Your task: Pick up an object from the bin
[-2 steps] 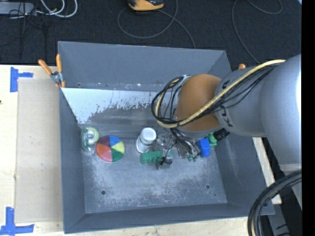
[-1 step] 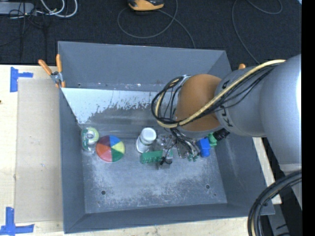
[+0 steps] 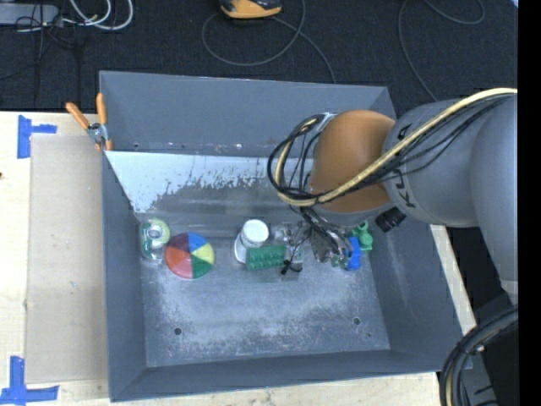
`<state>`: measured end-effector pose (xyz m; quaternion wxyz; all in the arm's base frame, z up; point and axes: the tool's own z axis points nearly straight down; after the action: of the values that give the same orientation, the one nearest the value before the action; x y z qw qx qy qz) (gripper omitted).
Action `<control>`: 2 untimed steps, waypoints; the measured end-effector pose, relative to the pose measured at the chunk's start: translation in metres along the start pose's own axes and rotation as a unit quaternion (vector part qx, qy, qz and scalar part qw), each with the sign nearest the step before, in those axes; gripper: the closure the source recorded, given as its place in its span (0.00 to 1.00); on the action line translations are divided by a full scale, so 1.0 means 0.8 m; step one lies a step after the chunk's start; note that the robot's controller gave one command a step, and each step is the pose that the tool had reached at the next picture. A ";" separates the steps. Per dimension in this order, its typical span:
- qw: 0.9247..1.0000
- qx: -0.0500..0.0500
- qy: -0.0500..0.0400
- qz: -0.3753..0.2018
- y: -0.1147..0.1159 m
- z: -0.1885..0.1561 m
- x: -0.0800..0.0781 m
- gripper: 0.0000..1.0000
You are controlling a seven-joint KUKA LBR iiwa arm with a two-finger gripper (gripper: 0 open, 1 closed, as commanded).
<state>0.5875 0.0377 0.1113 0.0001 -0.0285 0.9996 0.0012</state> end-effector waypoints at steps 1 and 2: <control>1.000 0.000 -0.003 0.006 0.003 -0.034 -0.003 1.00; 1.000 0.000 0.001 0.001 0.001 -0.104 -0.009 1.00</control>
Offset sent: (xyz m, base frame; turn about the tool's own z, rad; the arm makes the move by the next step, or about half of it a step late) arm 0.0131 -0.0023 0.1320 -0.0072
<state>0.5950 0.0384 0.1946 -0.0012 -0.0272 0.9996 0.0012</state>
